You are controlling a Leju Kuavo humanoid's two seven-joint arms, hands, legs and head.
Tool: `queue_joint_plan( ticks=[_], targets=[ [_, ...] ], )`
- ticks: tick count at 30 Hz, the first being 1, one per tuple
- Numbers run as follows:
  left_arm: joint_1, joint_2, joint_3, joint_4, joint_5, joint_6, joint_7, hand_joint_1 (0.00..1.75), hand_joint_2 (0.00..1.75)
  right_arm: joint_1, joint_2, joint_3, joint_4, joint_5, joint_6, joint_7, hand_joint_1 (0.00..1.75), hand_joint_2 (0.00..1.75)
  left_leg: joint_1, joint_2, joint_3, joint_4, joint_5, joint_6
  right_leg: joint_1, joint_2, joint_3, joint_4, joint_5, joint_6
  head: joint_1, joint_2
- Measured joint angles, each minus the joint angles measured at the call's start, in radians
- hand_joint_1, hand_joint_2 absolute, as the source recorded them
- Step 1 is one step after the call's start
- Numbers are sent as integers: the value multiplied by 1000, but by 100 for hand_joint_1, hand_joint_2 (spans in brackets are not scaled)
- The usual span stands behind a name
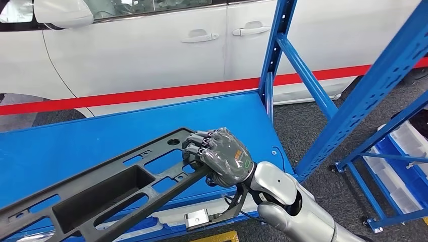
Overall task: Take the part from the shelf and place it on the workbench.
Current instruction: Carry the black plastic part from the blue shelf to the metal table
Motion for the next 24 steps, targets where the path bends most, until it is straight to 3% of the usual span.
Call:
queue_joint_plan(
  ticks=[3,4,5,6,7,8,10,12,14,15,17,18,19,20,21,23,24],
  targets=[
    [0,0,3,0,-4,-1,0,0,175,0,0,0,-5,-18,11,-10,175,175,3,1,-49,158,-132,-6,7,-3,-31,-2,27,-18,0,0],
    [-1,0,4,0,-6,-1,0,0,175,0,-1,0,-7,-27,17,-14,175,175,3,1,-58,211,-159,-6,10,-4,-43,-1,35,-20,0,0],
    [-1,0,4,0,-9,-1,0,0,175,1,-1,1,-9,-37,24,-19,175,175,2,1,-54,239,-164,-4,14,-5,-56,-1,44,-21,0,0],
    [-1,1,4,0,-11,-1,0,0,175,1,-2,2,-12,-48,31,-25,175,175,1,1,-34,234,-150,0,18,-5,-67,0,53,-22,0,0],
    [-1,1,5,0,-13,-2,0,0,175,2,-3,4,-18,-61,40,-31,175,175,-2,1,5,194,-124,7,22,-5,-78,0,62,-22,0,0],
    [-2,1,5,0,-15,-2,0,0,175,2,-4,7,-25,-75,48,-37,175,175,-6,1,57,127,-103,18,25,-5,-87,0,71,-21,0,0],
    [-5,3,5,0,-17,-4,1,0,175,2,-6,11,-41,-103,64,-48,175,175,-15,1,151,-9,-92,35,28,-7,-95,-2,87,-15,0,0],
    [-7,5,7,-1,-18,-5,2,0,175,2,-7,18,-55,-125,79,-57,175,175,-22,1,179,-66,-96,42,24,-10,-93,-10,103,-3,0,0],
    [-7,6,13,-1,-13,-5,3,0,175,-2,-7,31,-66,-139,98,-63,175,175,-21,3,170,-80,-72,48,22,-11,-94,-16,110,9,0,0],
    [-8,6,16,0,-9,-5,3,0,175,-5,-7,40,-69,-144,108,-64,175,175,-18,6,164,-87,-57,53,22,-10,-100,-6,91,14,0,0],
    [-9,6,25,0,-4,-5,3,0,175,-13,-3,59,-71,-149,121,-62,175,175,-14,12,144,-95,-30,62,19,-8,-121,65,1,21,1,0],
    [-8,6,28,0,-1,-5,3,0,175,-17,0,67,-71,-151,125,-60,175,175,-14,11,129,-94,-19,65,17,-8,-133,124,-51,24,1,0],
    [-6,7,31,0,4,-5,2,0,175,-22,5,74,-70,-155,129,-57,175,175,-14,9,114,-91,-8,64,15,-8,-142,184,-85,27,0,0],
    [-5,7,35,0,10,-5,0,0,175,-32,14,82,-67,-160,136,-53,175,175,-13,5,95,-86,3,61,13,-8,-142,229,-94,30,1,0],
    [-3,6,41,0,15,-5,0,0,175,-48,28,92,-60,-167,144,-45,175,175,-13,1,76,-79,12,57,12,-8,-130,245,-80,32,0,0],
    [-4,4,50,0,17,-8,8,0,175,-96,71,114,-35,-179,157,-27,175,175,-10,-9,38,-59,26,46,7,3,-57,178,-30,33,0,0],
    [-5,3,53,0,13,-9,16,0,175,-121,97,125,-20,-184,160,-19,175,175,-10,-16,20,-47,32,41,5,22,-8,112,-27,32,0,0]
  ],
)
